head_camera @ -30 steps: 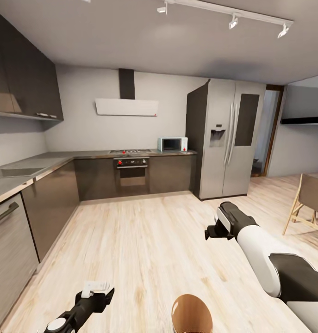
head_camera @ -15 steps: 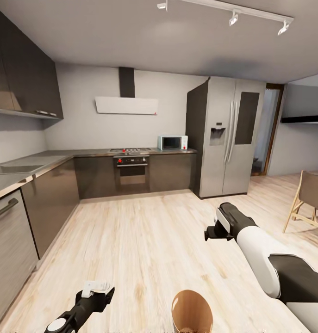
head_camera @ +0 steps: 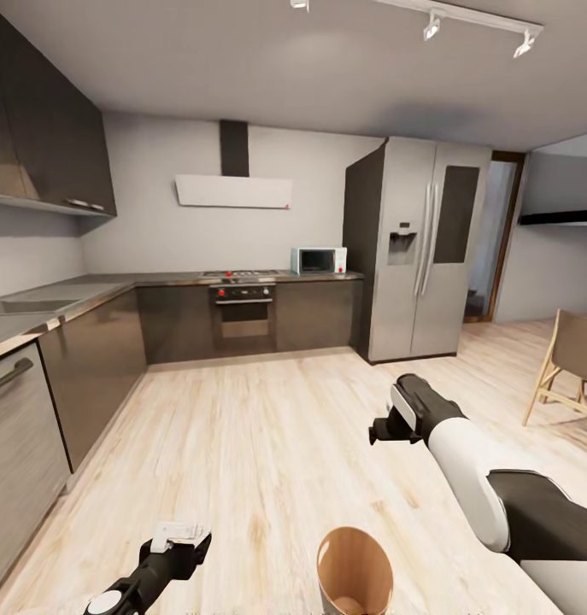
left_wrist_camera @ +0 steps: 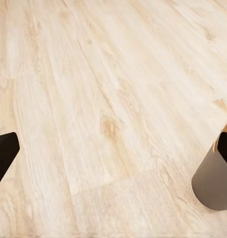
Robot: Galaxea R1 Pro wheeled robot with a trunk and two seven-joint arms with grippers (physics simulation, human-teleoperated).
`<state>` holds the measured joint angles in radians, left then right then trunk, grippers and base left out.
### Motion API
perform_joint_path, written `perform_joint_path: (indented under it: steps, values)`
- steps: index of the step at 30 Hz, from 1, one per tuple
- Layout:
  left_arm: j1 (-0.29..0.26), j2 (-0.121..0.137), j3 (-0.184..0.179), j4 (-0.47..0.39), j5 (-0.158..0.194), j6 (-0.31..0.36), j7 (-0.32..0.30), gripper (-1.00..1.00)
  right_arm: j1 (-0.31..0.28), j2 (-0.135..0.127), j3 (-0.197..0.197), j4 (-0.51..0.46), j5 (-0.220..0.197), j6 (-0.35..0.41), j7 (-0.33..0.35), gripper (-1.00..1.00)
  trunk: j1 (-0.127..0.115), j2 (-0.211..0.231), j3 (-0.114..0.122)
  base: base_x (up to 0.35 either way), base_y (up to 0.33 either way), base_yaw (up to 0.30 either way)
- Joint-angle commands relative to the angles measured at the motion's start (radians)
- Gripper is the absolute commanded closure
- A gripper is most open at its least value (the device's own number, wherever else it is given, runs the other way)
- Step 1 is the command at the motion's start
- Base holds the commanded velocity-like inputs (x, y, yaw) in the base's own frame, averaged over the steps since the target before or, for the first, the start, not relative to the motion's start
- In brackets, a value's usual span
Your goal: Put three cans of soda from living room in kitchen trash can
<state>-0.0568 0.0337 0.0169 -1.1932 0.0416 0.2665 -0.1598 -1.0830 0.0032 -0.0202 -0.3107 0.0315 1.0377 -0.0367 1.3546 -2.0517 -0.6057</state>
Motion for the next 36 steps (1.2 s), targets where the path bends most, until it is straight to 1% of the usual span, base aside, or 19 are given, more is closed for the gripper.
perform_joint_path:
  steps: [1,7,9,13,17,23,31,36]
  values:
    - [0.0,0.0,0.0,0.008,0.002,0.0,0.0,-1.0,0.0,0.001,0.0,0.0,0.0,0.0,0.0,-1.0,0.004,-0.007,-0.004,0.0,0.0,0.065]
    - [0.0,0.0,0.0,0.02,0.004,-0.002,0.0,-1.0,0.0,0.001,0.0,0.0,0.0,-0.001,0.0,-1.0,0.027,-0.049,-0.03,0.0,0.0,0.1]
    - [0.0,0.0,0.0,0.022,0.003,-0.002,0.0,-1.0,0.0,0.001,0.0,0.0,0.001,-0.001,0.0,-1.0,0.027,-0.049,-0.032,0.0,0.0,0.124]
    - [0.0,0.0,-0.001,0.024,0.005,-0.035,0.0,-1.0,0.001,0.001,-0.001,0.001,0.001,-0.001,0.0,-1.0,0.027,-0.049,-0.037,0.002,0.0,0.128]
    - [0.0,0.0,-0.001,0.024,0.0,-0.046,-0.001,-1.0,0.001,0.001,-0.001,0.001,0.001,-0.001,0.001,-1.0,0.027,-0.049,-0.042,0.096,0.0,0.108]
    - [0.0,0.0,-0.002,0.024,0.0,-0.051,-0.001,-1.0,0.001,0.0,-0.001,0.001,0.001,-0.001,0.001,-1.0,0.027,-0.049,-0.046,0.238,0.0,0.064]
    - [0.0,-0.001,-0.003,0.023,0.004,-0.054,0.001,-1.0,0.002,-0.001,-0.002,-0.004,0.002,0.0,0.002,-1.0,0.027,-0.049,-0.047,0.067,0.0,0.011]
    - [0.0,-0.001,-0.003,0.023,0.002,-0.054,0.001,-1.0,0.002,-0.006,-0.004,-0.005,0.002,-0.001,0.003,-1.0,0.046,-0.084,-0.063,0.012,0.0,0.002]
